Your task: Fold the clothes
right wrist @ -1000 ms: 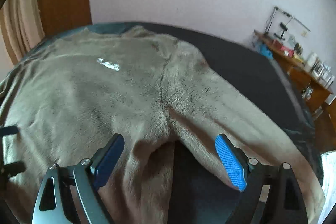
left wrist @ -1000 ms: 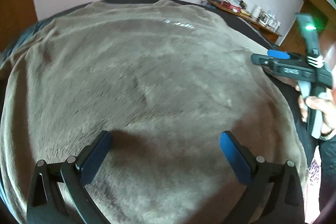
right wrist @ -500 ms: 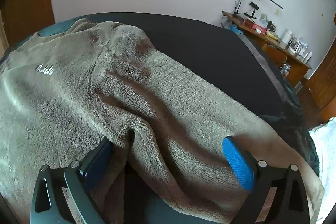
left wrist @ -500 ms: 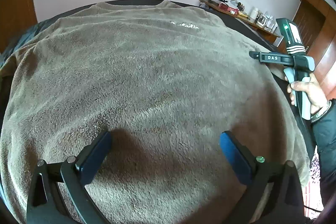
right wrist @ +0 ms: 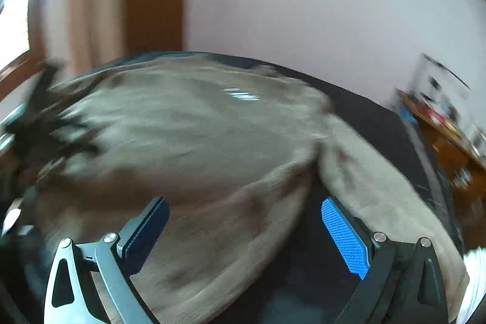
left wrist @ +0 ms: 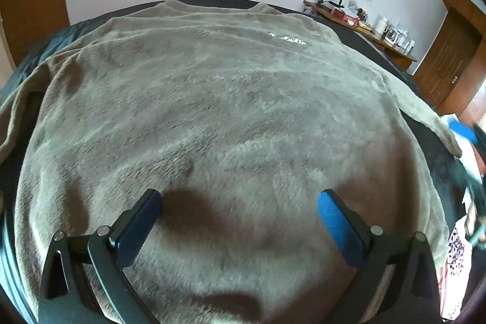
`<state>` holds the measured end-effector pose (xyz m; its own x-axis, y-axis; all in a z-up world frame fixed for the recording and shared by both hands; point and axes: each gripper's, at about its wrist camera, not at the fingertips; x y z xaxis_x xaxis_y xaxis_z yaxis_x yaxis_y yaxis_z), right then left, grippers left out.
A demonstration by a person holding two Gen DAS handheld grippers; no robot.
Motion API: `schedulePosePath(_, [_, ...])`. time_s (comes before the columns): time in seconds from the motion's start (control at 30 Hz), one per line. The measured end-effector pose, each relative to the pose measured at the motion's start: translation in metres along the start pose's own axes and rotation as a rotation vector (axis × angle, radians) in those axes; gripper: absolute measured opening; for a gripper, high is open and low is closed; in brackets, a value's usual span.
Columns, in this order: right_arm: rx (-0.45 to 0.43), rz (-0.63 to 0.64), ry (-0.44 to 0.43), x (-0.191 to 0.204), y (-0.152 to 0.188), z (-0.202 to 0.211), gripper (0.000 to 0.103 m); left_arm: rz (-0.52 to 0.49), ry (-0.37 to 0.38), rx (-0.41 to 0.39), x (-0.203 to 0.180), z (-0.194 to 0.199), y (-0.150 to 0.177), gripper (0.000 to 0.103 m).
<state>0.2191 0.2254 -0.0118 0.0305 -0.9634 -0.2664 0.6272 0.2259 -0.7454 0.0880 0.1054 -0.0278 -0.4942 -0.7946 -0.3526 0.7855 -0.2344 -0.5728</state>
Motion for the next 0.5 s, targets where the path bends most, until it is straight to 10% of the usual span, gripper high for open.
schedulePosePath(0.27, [-0.015,0.159,-0.181,0.067,0.049,0.063,0.098,0.000,-0.056,0.014,0.007,0.016,0.027,0.103])
schedulePosePath(0.5, [0.025,0.319,-0.035,0.100,0.071,0.060,0.054,-0.030,-0.091,0.010,0.005,0.032,0.045,0.103])
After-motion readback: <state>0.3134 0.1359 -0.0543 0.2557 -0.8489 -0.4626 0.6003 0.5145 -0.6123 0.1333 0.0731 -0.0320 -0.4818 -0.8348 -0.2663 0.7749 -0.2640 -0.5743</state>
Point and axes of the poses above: each gripper's, at about its wrist camera, not at the fingertips, and z roughly against the way its jaws point, x to its left, y to its underside, and after that the axes turned 14 degrees about y, right-handed
